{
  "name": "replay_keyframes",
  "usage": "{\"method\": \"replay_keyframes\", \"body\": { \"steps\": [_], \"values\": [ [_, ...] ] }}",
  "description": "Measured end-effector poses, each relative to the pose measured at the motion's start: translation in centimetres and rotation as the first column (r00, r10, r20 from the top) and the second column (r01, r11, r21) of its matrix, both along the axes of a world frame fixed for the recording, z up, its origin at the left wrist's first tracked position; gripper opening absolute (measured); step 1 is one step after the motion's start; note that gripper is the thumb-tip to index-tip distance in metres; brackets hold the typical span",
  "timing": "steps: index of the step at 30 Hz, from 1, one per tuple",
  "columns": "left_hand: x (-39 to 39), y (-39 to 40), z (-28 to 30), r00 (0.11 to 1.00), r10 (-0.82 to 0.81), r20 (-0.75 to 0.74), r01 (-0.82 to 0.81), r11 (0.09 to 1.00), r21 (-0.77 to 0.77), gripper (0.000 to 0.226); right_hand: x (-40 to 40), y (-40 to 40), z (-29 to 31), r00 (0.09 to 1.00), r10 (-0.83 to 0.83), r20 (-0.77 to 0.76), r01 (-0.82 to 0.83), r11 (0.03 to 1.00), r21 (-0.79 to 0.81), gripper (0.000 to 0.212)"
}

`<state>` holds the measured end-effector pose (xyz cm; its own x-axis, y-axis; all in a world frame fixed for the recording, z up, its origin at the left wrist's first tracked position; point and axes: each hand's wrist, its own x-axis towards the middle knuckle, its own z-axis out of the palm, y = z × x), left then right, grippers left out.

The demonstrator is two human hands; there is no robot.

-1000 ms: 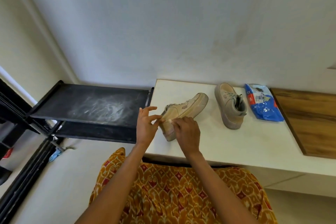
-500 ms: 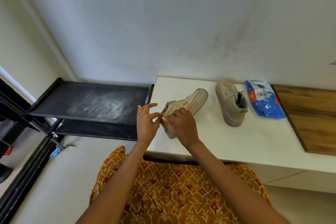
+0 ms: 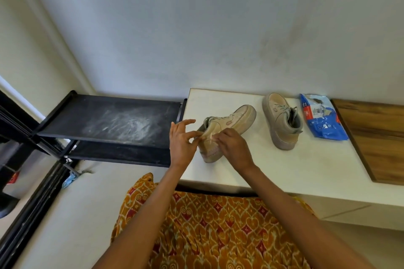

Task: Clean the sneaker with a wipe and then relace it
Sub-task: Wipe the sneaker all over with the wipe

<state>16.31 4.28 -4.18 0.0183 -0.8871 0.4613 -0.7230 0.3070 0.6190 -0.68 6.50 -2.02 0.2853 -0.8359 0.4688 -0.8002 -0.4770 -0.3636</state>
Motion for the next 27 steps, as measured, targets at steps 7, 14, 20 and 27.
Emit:
{"method": "replay_keyframes", "body": {
  "steps": [7,14,20,27],
  "values": [
    [0.7,-0.6,0.1,0.999,-0.013,0.047,0.012,1.0,0.029,0.01,-2.8,-1.7,0.6,0.98,0.142,-0.136,-0.143,0.99,0.003,0.019],
    [0.6,-0.9,0.0,1.0,-0.003,0.017,0.002,1.0,0.025,0.01,-1.1,-2.0,-0.4,0.997,-0.072,-0.012,0.071,0.996,-0.052,0.022],
    [1.0,-1.2,-0.1,0.999,-0.001,0.053,0.0,1.0,0.022,0.01,-0.7,-1.3,-0.9,0.985,0.115,-0.128,-0.131,0.983,-0.132,0.033],
    [0.8,-1.3,-0.2,0.999,-0.011,0.044,0.011,1.0,-0.001,0.01,-2.5,-2.4,-1.3,0.972,-0.067,-0.225,-0.005,0.953,-0.304,0.037]
  ]
}}
